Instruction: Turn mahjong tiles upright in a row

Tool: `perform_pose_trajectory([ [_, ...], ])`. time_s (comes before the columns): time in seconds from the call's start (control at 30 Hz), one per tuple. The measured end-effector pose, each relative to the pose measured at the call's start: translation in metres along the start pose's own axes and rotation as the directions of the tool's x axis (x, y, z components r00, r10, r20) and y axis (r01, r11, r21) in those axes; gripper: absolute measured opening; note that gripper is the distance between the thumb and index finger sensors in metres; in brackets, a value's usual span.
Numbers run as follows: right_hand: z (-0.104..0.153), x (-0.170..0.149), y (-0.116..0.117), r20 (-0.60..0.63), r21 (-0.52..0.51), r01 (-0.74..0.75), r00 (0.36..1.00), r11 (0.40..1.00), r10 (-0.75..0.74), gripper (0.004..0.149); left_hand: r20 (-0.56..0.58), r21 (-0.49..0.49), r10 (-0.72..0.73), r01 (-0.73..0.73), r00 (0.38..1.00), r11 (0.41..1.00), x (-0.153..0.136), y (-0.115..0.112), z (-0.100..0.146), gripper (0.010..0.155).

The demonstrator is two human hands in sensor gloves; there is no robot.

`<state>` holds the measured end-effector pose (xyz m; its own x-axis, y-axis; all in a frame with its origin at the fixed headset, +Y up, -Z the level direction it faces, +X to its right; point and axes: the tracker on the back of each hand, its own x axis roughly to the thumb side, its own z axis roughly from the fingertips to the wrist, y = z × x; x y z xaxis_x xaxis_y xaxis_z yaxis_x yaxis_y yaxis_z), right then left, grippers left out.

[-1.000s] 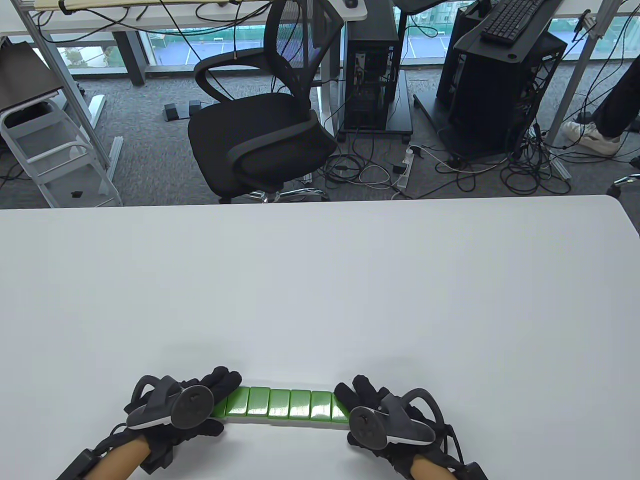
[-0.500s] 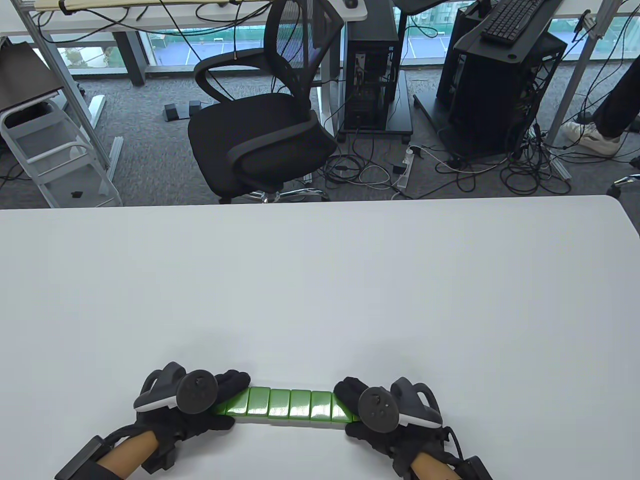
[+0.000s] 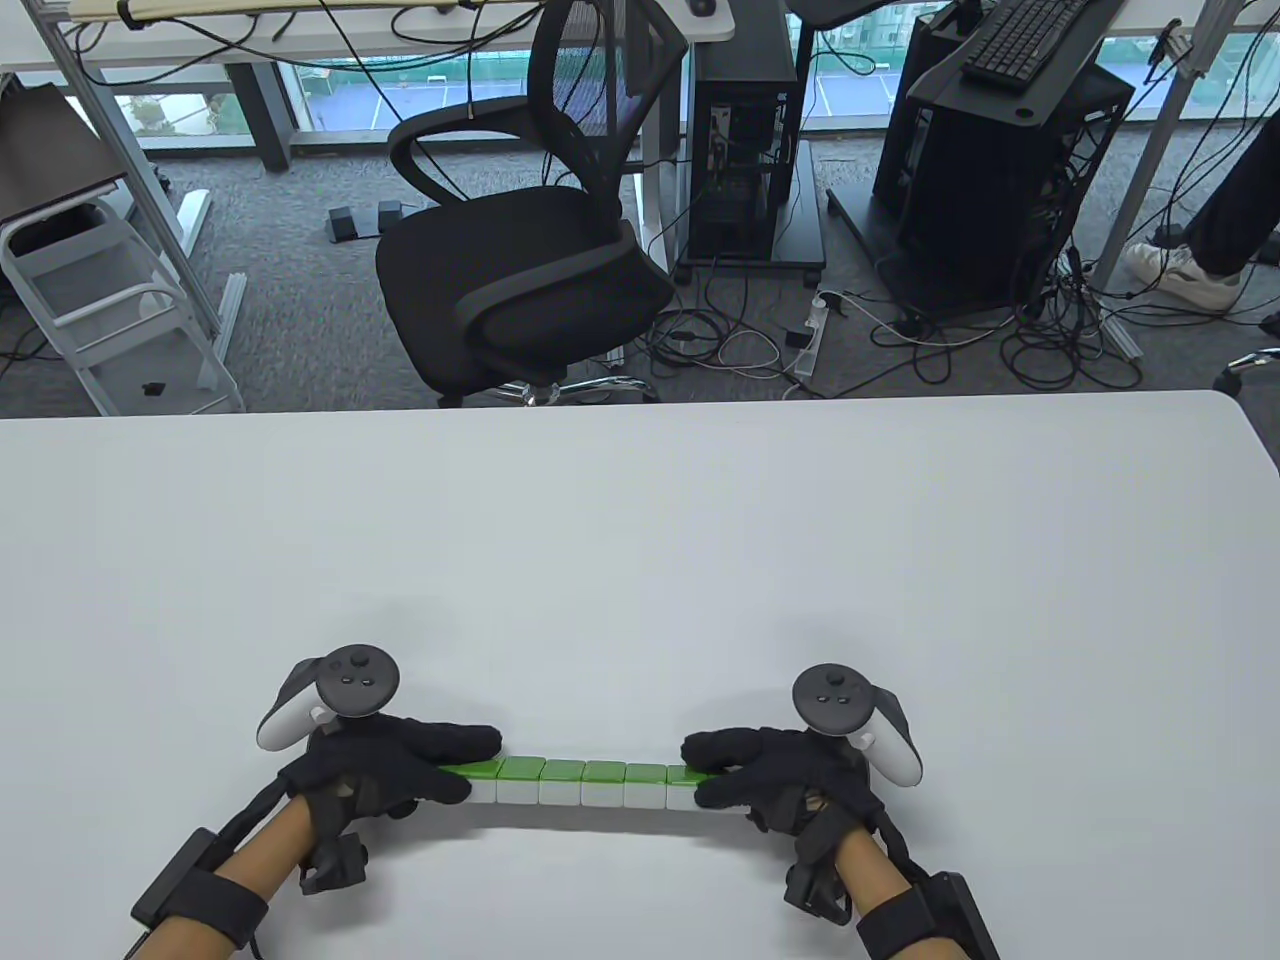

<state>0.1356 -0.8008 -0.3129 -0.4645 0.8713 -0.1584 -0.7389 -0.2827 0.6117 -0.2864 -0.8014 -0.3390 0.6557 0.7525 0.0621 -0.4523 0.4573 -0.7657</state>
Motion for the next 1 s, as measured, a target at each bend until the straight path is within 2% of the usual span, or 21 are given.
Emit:
perform_pose_trajectory([
  [0.07,-0.004,0.000,-0.003,-0.017,0.002,0.002,1.000,1.000,-0.002,0.043,0.001,0.011,0.027,-0.027,1.000,1.000,0.000,0.003,-0.003,0.058],
  [0.3,-0.003,0.003,-0.001,0.006,-0.019,-0.037,0.999,0.999,0.038,0.045,0.003,0.046,0.028,-0.028,1.000,0.999,0.003,0.006,-0.003,0.056],
  [0.37,-0.003,0.003,-0.001,0.010,-0.030,-0.044,0.999,0.999,0.045,0.045,0.001,0.081,-0.015,0.015,1.000,0.997,0.008,0.006,0.000,0.056],
  [0.5,0.001,0.011,-0.001,0.018,-0.133,-0.151,0.988,0.980,0.154,0.048,-0.052,0.246,-0.189,0.196,0.981,0.949,0.026,0.006,0.009,0.057],
  [0.63,0.011,0.019,0.000,-0.006,-0.278,-0.320,0.943,0.906,0.332,0.056,-0.092,0.299,-0.281,0.295,0.955,0.907,0.034,0.001,0.018,0.060],
  [0.77,0.036,0.027,-0.007,0.026,-0.410,-0.327,0.929,0.852,0.369,0.070,-0.109,0.426,-0.313,0.329,0.943,0.843,0.040,0.001,0.039,0.069],
  [0.8,0.047,0.030,-0.011,0.034,-0.465,-0.324,0.924,0.824,0.382,0.072,-0.098,0.489,-0.307,0.314,0.947,0.814,0.045,0.002,0.050,0.070],
  [0.9,0.077,0.036,-0.019,0.044,-0.589,-0.340,0.892,0.733,0.450,0.075,-0.111,0.566,-0.368,0.363,0.923,0.740,0.063,0.004,0.079,0.072],
  [1.0,0.101,0.039,-0.019,0.094,-0.690,-0.307,0.859,0.655,0.502,0.072,-0.129,0.639,-0.451,0.422,0.883,0.643,0.077,0.002,0.105,0.073],
])
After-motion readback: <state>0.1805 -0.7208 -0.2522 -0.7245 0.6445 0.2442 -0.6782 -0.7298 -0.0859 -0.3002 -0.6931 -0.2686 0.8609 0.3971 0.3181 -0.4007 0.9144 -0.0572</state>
